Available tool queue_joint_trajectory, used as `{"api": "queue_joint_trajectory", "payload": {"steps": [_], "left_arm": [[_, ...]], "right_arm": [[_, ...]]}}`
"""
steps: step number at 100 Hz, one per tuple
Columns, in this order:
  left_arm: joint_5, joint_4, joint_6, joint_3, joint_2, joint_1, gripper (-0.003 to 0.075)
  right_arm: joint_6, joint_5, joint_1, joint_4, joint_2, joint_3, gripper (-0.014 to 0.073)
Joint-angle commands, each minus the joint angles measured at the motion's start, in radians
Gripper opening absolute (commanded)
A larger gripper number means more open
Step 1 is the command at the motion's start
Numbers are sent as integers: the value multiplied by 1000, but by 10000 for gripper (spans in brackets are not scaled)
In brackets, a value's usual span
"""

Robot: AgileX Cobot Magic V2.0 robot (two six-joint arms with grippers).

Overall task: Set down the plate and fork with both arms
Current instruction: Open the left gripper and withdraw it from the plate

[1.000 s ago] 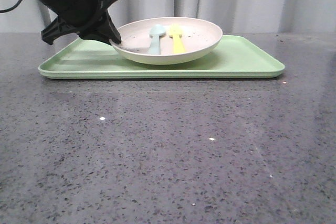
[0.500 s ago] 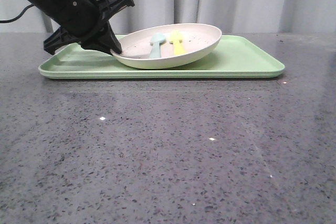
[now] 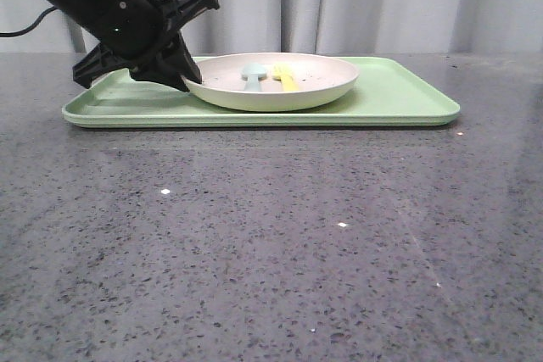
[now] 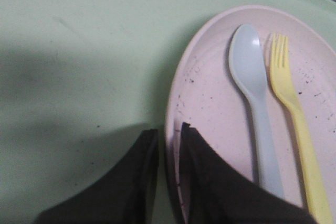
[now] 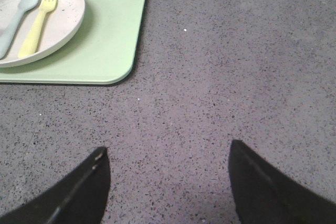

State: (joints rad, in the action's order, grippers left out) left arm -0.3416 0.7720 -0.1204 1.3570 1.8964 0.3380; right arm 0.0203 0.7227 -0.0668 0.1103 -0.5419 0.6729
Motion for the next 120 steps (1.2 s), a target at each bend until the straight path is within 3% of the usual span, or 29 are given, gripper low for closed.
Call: {"api": "queue_joint_trajectory", "payload": {"steps": [1, 40, 85, 120], "left_arm": [[24, 18, 9, 34, -46, 10, 197], [24, 20, 9, 36, -46, 7, 452], [-53, -25, 9, 36, -165, -51, 458], [-141, -249, 9, 6, -377, -104, 458]], "right_arm": [[-3, -73, 6, 2, -11, 35, 490], [-3, -73, 6, 2, -11, 35, 490], [-3, -71, 6, 2, -11, 35, 490], [-3, -71, 6, 2, -11, 35, 490]]}}
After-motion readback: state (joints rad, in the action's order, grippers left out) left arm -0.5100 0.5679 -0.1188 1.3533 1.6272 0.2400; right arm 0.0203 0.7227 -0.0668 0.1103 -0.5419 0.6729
